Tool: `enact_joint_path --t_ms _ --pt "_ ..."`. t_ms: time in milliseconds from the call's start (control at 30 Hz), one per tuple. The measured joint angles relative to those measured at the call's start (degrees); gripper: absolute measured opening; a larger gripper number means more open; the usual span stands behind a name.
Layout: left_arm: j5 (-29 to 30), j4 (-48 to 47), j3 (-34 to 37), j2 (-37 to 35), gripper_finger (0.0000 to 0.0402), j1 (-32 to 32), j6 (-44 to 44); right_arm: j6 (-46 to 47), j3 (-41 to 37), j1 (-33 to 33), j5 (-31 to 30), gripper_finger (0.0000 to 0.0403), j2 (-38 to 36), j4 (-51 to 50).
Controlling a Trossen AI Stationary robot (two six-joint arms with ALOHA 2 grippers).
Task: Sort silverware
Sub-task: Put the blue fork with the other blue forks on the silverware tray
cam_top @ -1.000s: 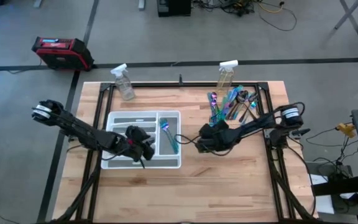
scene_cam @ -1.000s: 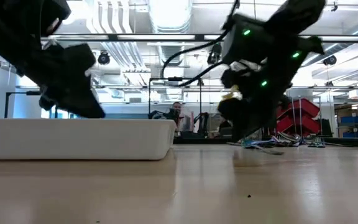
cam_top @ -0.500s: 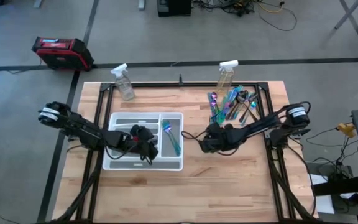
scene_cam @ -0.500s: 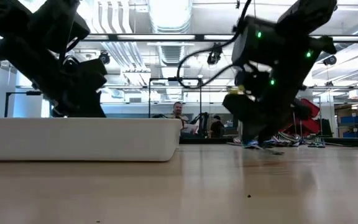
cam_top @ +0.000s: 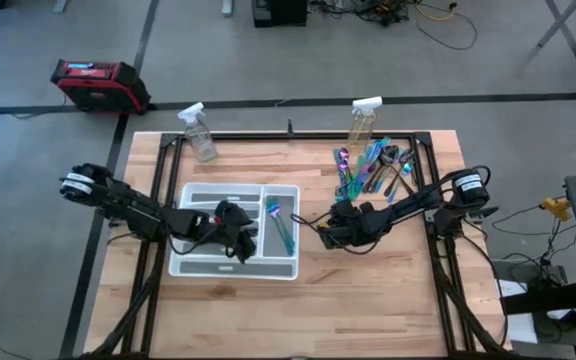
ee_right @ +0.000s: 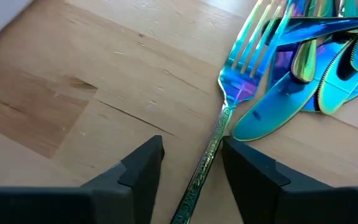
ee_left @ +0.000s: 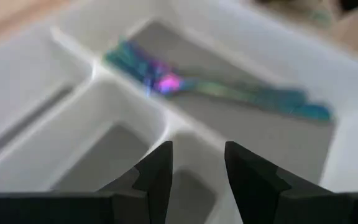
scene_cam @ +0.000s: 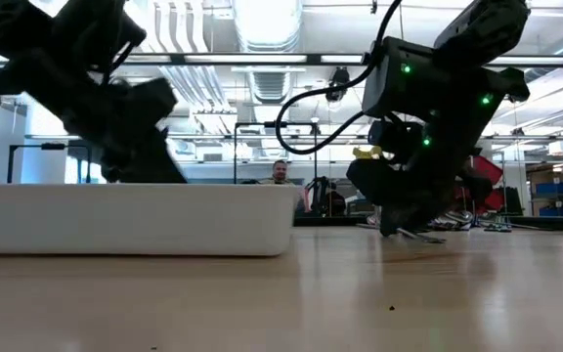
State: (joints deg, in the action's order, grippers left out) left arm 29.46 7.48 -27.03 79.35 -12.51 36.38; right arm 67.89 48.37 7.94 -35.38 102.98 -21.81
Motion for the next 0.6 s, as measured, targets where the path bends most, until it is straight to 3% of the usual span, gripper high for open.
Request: enact_joint_path --t_ms 300,400,600 --pt "0.87 -0.47 -4.66 0.22 0.0132 4.91 -8.59 -7.91 0.76 -0.73 0.93 0.0014 0.11 1.83" --pt "0.95 -3.59 -6.54 -0.49 0.0132 7.76 -11.25 -11.75 0.76 -0.95 0.44 0.0009 -0.32 2.60" --pt "3.51 -18.64 -11.58 -4.84 0.0132 10.54 -10.84 -16.57 1.02 -1.56 0.87 0.0004 -5.30 3.13"
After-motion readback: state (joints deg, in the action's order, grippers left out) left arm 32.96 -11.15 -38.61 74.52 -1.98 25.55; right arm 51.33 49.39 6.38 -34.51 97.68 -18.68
